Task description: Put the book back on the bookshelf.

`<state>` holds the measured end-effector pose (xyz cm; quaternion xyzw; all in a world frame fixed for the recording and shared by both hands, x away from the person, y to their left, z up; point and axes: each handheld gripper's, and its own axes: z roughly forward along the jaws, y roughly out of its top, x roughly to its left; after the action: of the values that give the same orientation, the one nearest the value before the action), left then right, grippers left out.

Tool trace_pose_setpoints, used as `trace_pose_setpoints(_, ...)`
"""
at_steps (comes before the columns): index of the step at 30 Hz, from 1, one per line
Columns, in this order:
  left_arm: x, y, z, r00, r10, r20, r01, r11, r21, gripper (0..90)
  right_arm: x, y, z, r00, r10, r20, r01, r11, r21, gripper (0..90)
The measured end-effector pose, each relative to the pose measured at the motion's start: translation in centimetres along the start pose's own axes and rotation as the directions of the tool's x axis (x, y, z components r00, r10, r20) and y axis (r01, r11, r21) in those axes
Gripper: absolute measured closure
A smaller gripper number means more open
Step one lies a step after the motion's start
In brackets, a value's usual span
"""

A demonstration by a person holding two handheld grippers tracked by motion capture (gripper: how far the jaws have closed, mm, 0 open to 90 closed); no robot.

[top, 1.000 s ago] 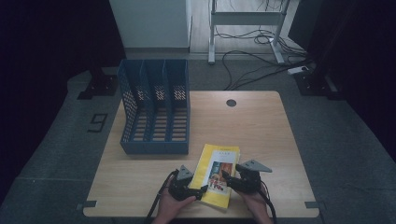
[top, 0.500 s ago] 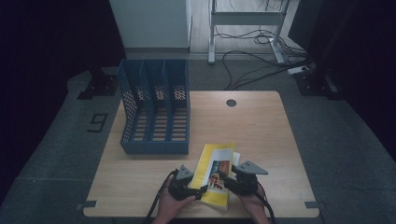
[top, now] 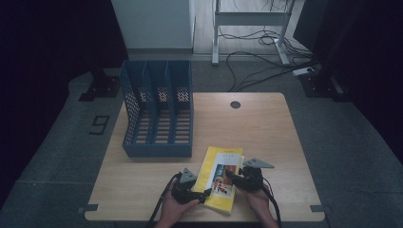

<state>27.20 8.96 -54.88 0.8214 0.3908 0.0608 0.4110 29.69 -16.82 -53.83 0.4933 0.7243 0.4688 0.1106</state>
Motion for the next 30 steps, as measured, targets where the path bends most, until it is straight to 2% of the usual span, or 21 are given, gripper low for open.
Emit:
trace_pose_setpoints(6,0.0,0.0,0.0,1.0000,0.001,-0.003,-0.001,1.0000,0.002,21.2,-0.1,0.0,-0.1,0.9998,0.002,-0.017,-0.003,1.000,-0.016,71.3)
trace_pose_setpoints(8,0.0,0.0,0.0,1.0000,-0.002,-0.002,0.002,1.0000,0.000,21.2,-0.1,0.1,-0.3,0.9991,0.010,-0.041,-0.011,0.999,-0.037,78.5)
trace_pose_setpoints(10,0.0,0.0,0.0,1.0000,-0.004,0.000,0.004,1.0000,0.000,21.1,-0.1,0.1,-0.4,0.9984,0.017,-0.054,-0.020,0.998,-0.054,80.8)
trace_pose_setpoints(11,0.0,0.0,0.0,1.0000,-0.003,0.000,0.003,1.0000,-0.002,21.0,0.4,0.2,-0.6,0.9988,0.001,-0.049,-0.005,0.997,-0.075,83.6)
trace_pose_setpoints(12,0.0,0.0,0.0,1.0000,-0.003,0.000,0.003,1.0000,-0.002,21.0,0.4,0.2,-0.6,0.9988,0.001,-0.049,-0.005,0.997,-0.075,83.6)
trace_pose_setpoints(13,0.0,0.0,0.0,1.0000,-0.006,0.001,0.006,1.0000,-0.002,21.0,0.9,0.2,-0.8,0.9992,-0.026,-0.030,0.023,0.996,-0.087,84.8)
trace_pose_setpoints(19,0.1,0.0,0.0,0.9995,-0.013,0.029,0.013,0.9999,-0.004,19.7,0.7,0.0,-0.9,0.9982,0.009,-0.059,-0.015,0.994,-0.110,87.4)
trace_pose_setpoints(25,0.5,0.0,-0.1,0.9982,-0.028,0.054,0.029,0.9996,-0.007,19.6,1.2,0.1,-1.3,0.9980,-0.004,-0.063,-0.005,0.989,-0.147,88.0)
trace_pose_setpoints(30,0.9,0.3,0.2,0.9968,-0.046,0.066,0.047,0.9988,-0.015,19.8,1.3,0.2,-1.4,0.9972,0.001,-0.075,-0.013,0.987,-0.158,88.1)
